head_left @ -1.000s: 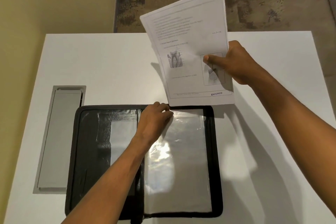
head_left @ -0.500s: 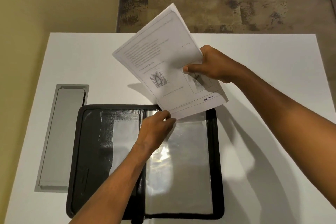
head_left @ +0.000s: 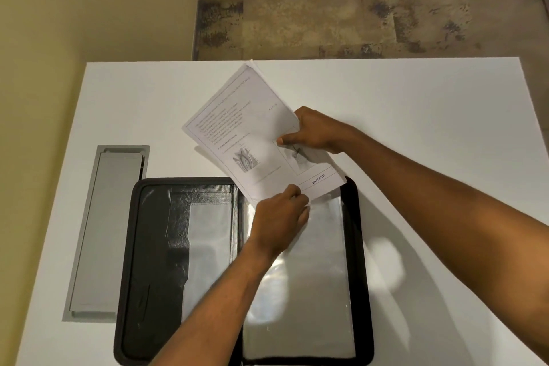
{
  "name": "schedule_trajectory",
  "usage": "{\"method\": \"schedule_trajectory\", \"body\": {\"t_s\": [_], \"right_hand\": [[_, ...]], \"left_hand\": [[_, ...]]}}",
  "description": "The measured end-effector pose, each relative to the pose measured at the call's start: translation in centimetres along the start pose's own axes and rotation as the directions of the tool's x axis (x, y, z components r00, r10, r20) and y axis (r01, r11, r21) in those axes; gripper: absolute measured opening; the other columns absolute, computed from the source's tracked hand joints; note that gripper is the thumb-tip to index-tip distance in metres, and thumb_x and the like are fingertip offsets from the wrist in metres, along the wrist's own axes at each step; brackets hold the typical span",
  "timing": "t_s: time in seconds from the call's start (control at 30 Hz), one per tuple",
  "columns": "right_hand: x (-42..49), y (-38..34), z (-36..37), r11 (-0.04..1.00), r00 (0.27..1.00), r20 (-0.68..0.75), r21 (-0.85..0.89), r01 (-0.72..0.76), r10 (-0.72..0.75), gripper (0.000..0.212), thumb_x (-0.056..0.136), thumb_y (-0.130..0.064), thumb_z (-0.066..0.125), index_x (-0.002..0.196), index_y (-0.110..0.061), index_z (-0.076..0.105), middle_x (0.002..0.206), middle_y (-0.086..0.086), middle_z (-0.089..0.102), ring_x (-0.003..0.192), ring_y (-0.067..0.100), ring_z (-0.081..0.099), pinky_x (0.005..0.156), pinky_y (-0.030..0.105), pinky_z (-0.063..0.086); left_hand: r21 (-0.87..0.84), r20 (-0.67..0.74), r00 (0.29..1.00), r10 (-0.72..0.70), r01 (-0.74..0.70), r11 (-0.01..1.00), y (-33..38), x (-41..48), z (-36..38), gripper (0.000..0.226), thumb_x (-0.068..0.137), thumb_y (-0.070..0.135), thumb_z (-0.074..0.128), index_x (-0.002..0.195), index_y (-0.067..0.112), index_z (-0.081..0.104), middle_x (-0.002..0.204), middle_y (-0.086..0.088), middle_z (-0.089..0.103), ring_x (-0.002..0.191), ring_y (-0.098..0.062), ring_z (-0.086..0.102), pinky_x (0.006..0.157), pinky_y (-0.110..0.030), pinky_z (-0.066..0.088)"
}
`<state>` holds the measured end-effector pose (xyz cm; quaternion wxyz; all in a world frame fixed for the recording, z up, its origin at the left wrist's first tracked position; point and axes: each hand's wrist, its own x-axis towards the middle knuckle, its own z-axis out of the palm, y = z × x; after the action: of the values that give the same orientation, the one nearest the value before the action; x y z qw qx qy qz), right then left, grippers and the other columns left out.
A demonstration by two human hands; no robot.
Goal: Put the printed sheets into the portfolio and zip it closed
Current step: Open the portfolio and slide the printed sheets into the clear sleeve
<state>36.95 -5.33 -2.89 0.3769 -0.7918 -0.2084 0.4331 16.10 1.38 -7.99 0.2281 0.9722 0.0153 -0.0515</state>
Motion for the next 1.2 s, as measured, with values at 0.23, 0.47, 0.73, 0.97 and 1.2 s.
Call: {"method": "schedule_trajectory", "body": {"t_s": [0.23,0.47,0.73,0.97,1.2], "right_hand": [[1.2,-0.4,-4.0,0.999,0.999,-0.045,0.009,0.032,-0.031,0.025,0.086,-0.015,0.081,0.11,-0.009,0.076,0.102,0.014,0.078,0.094,0.034,0.075,0.087,0.055,0.062],[1.3,0.1,-4.4,0.999,0.998,-0.037,-0.004,0.043,-0.043,0.023,0.087,-0.013,0.078,0.109,-0.006,0.076,0.103,0.019,0.076,0.096,0.039,0.073,0.087,0.058,0.06],[2.6,1.6,-2.2,0.995,1.0,0.0,0.102,0.021,-0.021,0.029,0.087,-0.021,0.082,0.115,-0.014,0.076,0.103,0.008,0.079,0.098,0.033,0.074,0.092,0.053,0.061],[3.6,2.6,-1.5,0.991,1.0,-0.005,0.134,-0.021,0.022,0.033,0.086,-0.026,0.083,0.115,-0.014,0.075,0.105,0.01,0.078,0.104,0.036,0.072,0.094,0.053,0.057],[3.9,2.5,-1.1,0.995,1.0,-0.009,0.103,-0.005,0.006,0.03,0.084,-0.031,0.081,0.11,-0.017,0.076,0.098,0.008,0.079,0.096,0.033,0.074,0.094,0.056,0.059]], "left_hand": [[-0.031,0.03,0.997,-0.071,0.072,0.997,3.1,1.4,0.8,0.024,0.103,0.029,0.05,0.094,0.021,0.07,0.094,0.005,0.066,0.071,-0.019,0.063,0.063,-0.037,0.053],[-0.016,0.038,0.989,-0.145,0.146,0.989,5.9,2.9,1.0,0.01,0.089,0.014,0.074,0.082,0.021,0.071,0.066,0.004,0.065,0.048,-0.016,0.057,0.048,-0.025,0.046],[0.089,0.122,0.985,-0.123,0.113,0.99,8.5,3.8,-0.2,0.016,0.084,-0.001,0.073,0.079,0.013,0.067,0.067,-0.004,0.064,0.051,-0.023,0.059,0.051,-0.029,0.034],[0.085,0.201,0.972,-0.126,0.111,0.99,9.1,4.1,-0.7,0.016,0.083,-0.004,0.076,0.089,0.009,0.07,0.076,-0.009,0.07,0.062,-0.029,0.07,0.057,-0.035,0.053],[0.08,0.164,0.981,-0.102,0.09,0.993,9.5,4.9,-1.3,0.019,0.086,-0.003,0.072,0.086,0.012,0.061,0.075,-0.01,0.063,0.067,-0.029,0.069,0.062,-0.035,0.05]]}}
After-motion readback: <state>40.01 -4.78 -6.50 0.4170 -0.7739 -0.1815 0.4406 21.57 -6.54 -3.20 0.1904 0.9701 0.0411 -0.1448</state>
